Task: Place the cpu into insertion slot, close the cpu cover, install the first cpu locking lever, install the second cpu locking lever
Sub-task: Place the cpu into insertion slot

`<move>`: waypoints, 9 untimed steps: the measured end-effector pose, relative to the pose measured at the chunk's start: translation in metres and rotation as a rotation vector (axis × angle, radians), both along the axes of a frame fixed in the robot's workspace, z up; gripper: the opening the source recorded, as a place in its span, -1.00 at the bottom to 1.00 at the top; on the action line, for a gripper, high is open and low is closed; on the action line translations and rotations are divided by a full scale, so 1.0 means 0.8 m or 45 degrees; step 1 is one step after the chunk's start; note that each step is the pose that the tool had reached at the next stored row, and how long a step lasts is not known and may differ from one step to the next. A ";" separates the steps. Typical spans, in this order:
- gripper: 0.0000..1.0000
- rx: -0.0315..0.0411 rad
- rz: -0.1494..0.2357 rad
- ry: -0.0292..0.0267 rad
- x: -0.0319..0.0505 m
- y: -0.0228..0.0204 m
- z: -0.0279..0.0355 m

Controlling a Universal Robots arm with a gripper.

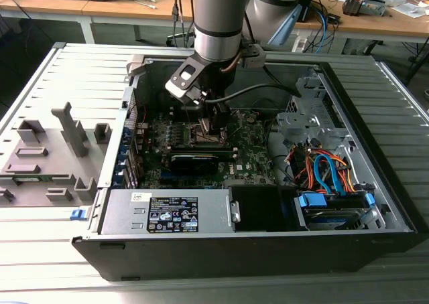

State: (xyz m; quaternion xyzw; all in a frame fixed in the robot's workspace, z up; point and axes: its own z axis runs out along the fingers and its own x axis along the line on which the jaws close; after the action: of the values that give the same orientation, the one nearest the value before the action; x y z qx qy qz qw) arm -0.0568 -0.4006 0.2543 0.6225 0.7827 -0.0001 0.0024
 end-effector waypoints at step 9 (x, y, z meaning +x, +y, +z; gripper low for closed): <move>0.08 0.0000 -0.021 0.0001 0.000 0.0000 -0.0001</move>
State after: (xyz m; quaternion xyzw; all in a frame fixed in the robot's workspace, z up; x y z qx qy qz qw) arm -0.0568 -0.4006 0.2542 0.6288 0.7775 -0.0001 0.0024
